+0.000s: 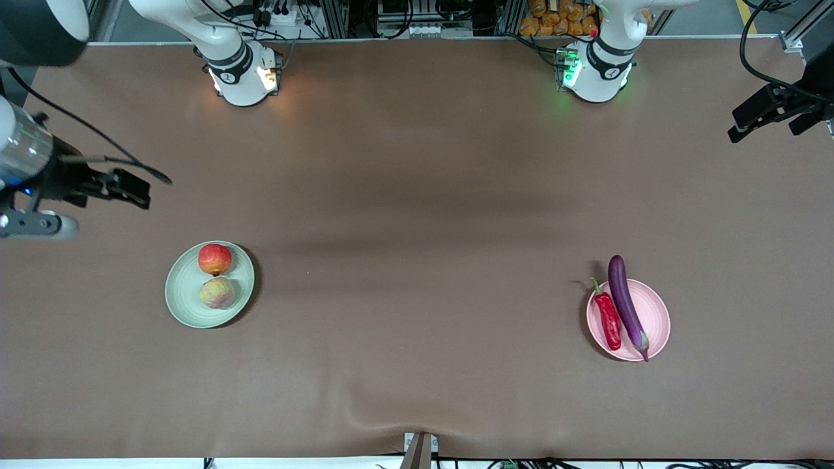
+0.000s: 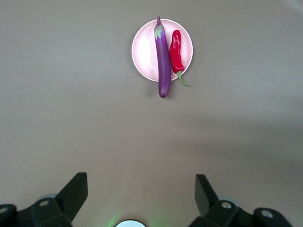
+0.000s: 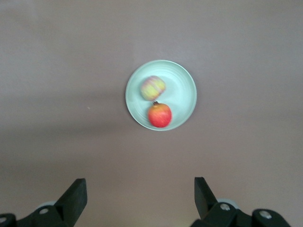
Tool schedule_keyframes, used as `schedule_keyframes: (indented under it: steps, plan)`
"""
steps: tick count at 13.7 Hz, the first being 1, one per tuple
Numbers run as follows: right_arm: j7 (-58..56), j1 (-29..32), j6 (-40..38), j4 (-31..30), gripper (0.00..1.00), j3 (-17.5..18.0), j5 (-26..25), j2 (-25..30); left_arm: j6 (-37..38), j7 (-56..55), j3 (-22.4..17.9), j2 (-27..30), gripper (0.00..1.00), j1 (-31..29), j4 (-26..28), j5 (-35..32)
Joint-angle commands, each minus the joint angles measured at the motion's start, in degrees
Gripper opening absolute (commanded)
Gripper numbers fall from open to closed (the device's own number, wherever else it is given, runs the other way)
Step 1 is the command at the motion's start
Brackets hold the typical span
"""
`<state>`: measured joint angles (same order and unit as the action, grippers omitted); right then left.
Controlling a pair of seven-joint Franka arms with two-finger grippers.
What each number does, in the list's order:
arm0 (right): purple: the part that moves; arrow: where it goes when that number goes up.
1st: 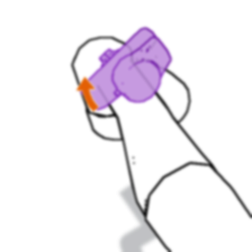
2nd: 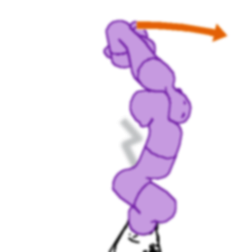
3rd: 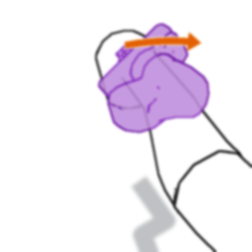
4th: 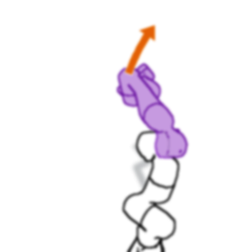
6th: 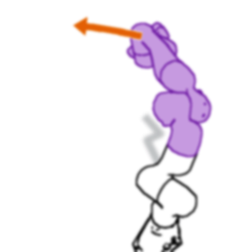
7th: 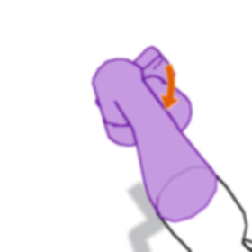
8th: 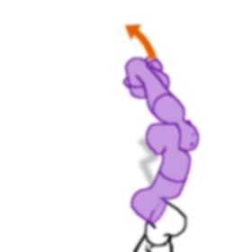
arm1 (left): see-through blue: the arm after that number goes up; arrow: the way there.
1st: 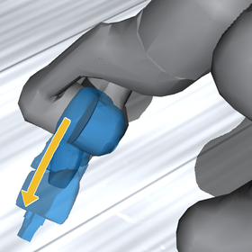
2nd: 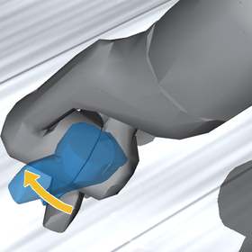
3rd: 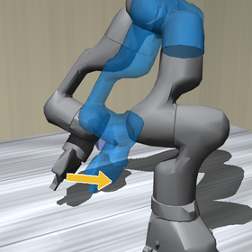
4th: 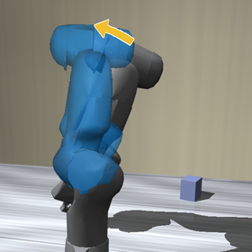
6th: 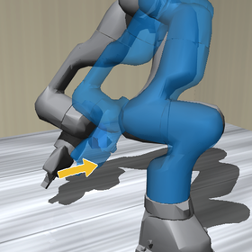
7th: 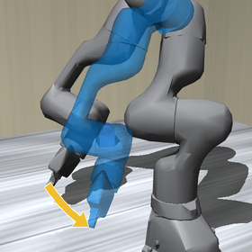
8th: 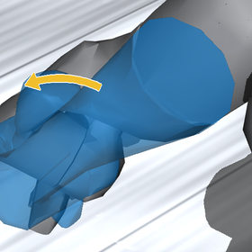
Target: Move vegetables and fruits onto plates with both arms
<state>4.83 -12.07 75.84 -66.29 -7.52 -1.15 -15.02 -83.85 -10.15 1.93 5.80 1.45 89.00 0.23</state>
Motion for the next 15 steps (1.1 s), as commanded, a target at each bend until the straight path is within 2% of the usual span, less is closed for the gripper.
schedule_keyframes:
  steps: [1,3,7,9,11,14,15]
  plan:
    - [-5.3,3.3,5.2,-11.7,1.00,0.2,-0.8,7.0,1.1,-0.2,1.2,0.1,1.00,-0.2,-0.5,0.1]
    - [-8.2,4.3,11.0,-20.3,1.00,0.2,-0.8,12.4,1.1,-0.2,1.3,0.1,1.00,-0.2,-0.3,0.1]
    - [-8.8,6.1,12.0,-23.5,1.00,0.3,-0.6,14.3,1.1,-0.3,1.3,0.1,1.00,-0.3,-0.4,0.1]
    - [-8.8,5.8,11.4,-23.5,1.00,0.3,-0.5,14.3,1.2,-0.3,1.3,0.1,1.00,-0.2,-0.4,0.1]
    - [-8.8,6.4,11.4,-20.1,1.00,0.3,0.0,13.2,1.2,-0.4,1.4,0.0,1.00,-0.1,-0.4,0.1]
    - [-8.8,5.8,8.7,-14.9,1.00,0.5,-2.1,12.5,1.2,0.3,1.4,-0.2,1.00,-0.2,-0.8,0.1]
    - [-8.7,6.2,8.7,-14.8,1.00,0.5,-1.3,12.4,1.2,0.3,1.3,-0.2,1.00,-0.3,-0.8,0.1]
